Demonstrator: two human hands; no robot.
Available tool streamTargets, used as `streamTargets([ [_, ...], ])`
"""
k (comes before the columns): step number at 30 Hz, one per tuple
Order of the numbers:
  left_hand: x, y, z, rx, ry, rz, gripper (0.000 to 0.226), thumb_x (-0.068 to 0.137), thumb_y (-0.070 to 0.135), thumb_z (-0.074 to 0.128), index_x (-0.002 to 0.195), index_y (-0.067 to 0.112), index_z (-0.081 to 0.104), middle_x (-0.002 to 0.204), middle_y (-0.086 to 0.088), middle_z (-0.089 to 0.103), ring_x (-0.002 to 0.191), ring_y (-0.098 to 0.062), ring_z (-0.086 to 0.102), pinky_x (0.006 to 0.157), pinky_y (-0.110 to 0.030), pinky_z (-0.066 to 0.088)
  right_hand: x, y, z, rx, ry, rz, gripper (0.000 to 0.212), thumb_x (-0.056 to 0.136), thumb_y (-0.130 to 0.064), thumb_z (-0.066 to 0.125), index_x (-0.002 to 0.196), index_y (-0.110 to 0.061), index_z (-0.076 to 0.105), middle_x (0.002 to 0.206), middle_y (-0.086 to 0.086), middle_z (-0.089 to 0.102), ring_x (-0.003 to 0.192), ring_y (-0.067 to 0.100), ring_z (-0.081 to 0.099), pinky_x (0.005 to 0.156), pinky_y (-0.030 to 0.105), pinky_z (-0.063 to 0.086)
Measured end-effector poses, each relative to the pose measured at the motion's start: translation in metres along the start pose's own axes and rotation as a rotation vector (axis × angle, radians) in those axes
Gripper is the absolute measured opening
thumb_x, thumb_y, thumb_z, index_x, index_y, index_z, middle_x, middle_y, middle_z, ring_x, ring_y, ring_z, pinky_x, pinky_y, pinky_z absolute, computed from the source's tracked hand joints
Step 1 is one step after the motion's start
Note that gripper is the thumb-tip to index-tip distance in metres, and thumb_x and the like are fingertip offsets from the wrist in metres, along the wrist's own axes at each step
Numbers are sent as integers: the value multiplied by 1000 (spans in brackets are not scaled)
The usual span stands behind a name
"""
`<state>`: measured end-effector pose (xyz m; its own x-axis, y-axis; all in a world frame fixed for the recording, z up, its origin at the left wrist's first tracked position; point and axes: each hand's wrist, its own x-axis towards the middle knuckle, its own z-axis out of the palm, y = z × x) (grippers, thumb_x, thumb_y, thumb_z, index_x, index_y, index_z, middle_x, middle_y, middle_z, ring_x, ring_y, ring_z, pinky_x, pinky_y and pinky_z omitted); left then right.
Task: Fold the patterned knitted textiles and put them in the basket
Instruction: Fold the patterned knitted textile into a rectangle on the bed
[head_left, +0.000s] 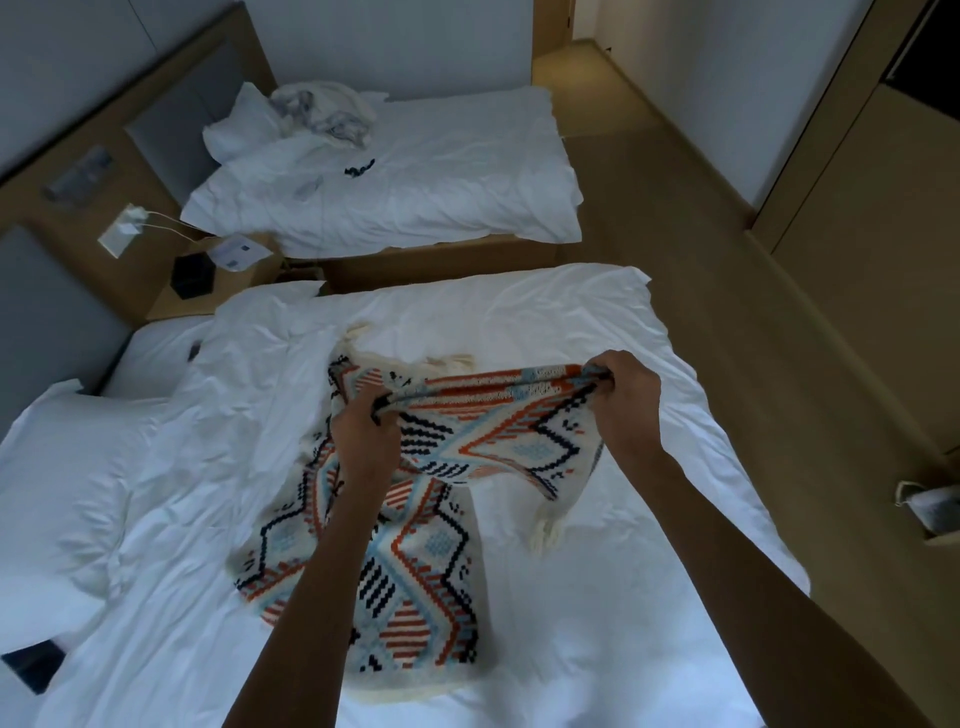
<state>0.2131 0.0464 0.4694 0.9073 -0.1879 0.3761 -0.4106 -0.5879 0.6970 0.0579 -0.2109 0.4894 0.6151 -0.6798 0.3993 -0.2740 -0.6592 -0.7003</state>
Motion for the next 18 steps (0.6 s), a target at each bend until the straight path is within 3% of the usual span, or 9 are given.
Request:
streamTargets([
  [3,-9,-15,11,165,-88,-54,12,88,10,64,98,7,69,80,-12,69,70,-30,65,60,-28,43,-19,11,12,-16,-54,75,34,75,16,45,87,-9,64,83,5,63,76,17,58,70,25,48],
  [5,-10,-24,19,429,-190,-140,19,94,30,60,101,13,64,90,-11,67,82,-33,65,65,-35,46,-28,17,19,-42,-78,120,33,78,15,46,92,-8,65,87,4,63,79,15,57,70,14,42],
  [7,-12,-33,29,520,-271,-198,22,97,35,53,101,14,59,89,-10,65,83,-32,64,64,-35,44,-33,27,28,-66,-101,173,34,80,14,45,95,-7,67,90,4,63,79,12,54,68,2,35],
  [10,-11,-46,52,346,-308,-260,15,98,24,51,93,12,57,82,-8,63,77,-29,62,61,-32,41,-34,40,41,-51,-119,245,36,81,15,44,95,-6,69,93,6,64,83,13,57,69,-2,36],
  [14,0,-63,81,31,-309,-352,13,93,20,50,83,12,56,75,-8,65,67,-30,66,56,-42,55,-14,53,54,-16,-75,270,37,80,17,46,98,-4,71,99,9,65,87,13,58,76,-5,35],
  [18,28,-41,96,-67,-184,-325,12,96,12,53,85,11,55,71,-13,60,57,-27,53,51,-34,39,32,58,63,-11,16,236,35,80,15,50,102,-2,72,101,13,68,92,23,64,80,3,37],
])
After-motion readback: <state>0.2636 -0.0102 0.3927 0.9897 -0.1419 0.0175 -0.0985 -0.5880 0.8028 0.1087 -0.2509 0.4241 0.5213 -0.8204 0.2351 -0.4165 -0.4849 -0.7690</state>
